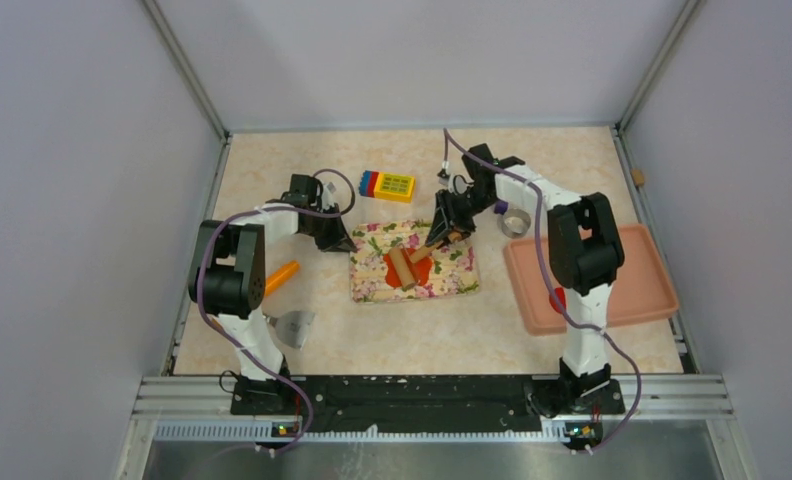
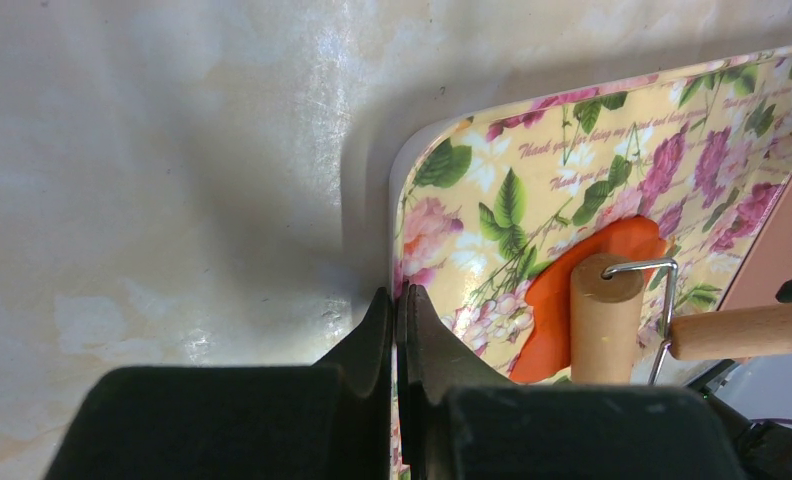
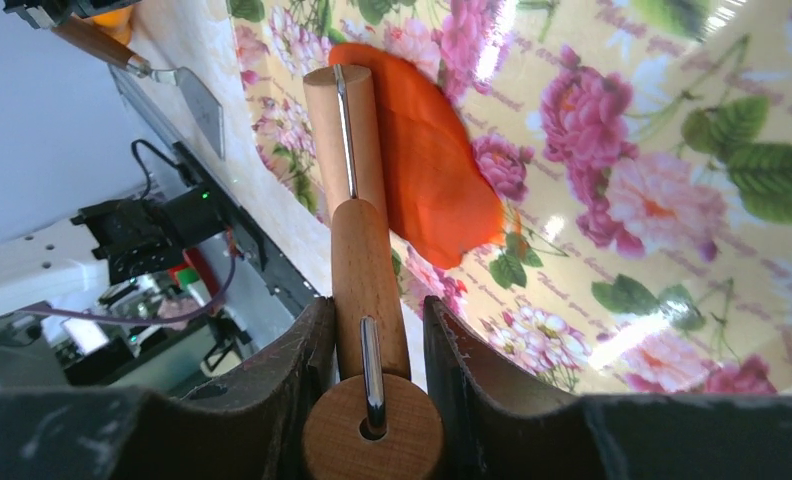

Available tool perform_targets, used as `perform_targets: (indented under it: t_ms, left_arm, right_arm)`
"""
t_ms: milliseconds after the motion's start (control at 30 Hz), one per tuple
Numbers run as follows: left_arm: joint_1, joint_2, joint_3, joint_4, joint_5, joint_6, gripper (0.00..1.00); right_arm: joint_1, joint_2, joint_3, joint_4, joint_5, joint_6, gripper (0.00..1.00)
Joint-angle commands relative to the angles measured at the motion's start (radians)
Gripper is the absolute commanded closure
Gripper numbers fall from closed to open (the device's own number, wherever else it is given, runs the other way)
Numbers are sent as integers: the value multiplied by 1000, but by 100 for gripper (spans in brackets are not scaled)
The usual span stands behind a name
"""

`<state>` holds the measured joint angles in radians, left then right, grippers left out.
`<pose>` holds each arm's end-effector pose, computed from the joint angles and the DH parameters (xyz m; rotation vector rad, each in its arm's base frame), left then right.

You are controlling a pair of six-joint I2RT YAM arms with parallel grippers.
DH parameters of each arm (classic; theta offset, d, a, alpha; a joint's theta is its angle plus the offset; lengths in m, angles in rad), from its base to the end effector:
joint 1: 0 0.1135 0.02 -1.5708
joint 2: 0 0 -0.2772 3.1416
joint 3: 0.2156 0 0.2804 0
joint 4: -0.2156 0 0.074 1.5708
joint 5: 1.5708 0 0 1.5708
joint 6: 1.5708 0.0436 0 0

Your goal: Roll out the dumpling wrappers from the dough

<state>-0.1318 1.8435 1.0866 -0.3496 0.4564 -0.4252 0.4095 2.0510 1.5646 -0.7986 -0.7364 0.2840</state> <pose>0.3798 -0.0697 0.1348 -0.2495 2.7085 -0.7830 0.3995 0.2053 0.1824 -0.3418 2.8782 1.1915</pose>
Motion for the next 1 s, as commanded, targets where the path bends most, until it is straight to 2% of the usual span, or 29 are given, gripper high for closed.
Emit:
perform_targets:
  t_ms: [0, 400, 600, 633, 667, 800, 967]
  left_arm:
    - [-1, 20, 4, -15, -32, -5, 100]
    - [2, 12, -3, -8, -41, -7, 100]
    - [3, 9, -3, -7, -30, 4, 100]
    - [3, 10, -6, -6, -29, 5, 100]
    - [3, 8, -8, -4, -28, 7, 100]
    - [2, 7, -19, 3, -24, 20, 100]
    - [3, 14, -7, 1, -21, 32, 100]
  right_arm:
    - [33, 141, 13, -12, 267, -33, 100]
    - [142, 161, 117, 44, 241, -27, 100]
    - [144, 55, 220, 87, 15, -43, 100]
    - [139, 26, 234, 149, -18, -54, 100]
    - [132, -3, 239, 88, -51, -59, 100]
    - [73, -92, 175, 57, -134, -47, 100]
    - [17, -110, 98, -21, -55, -108, 100]
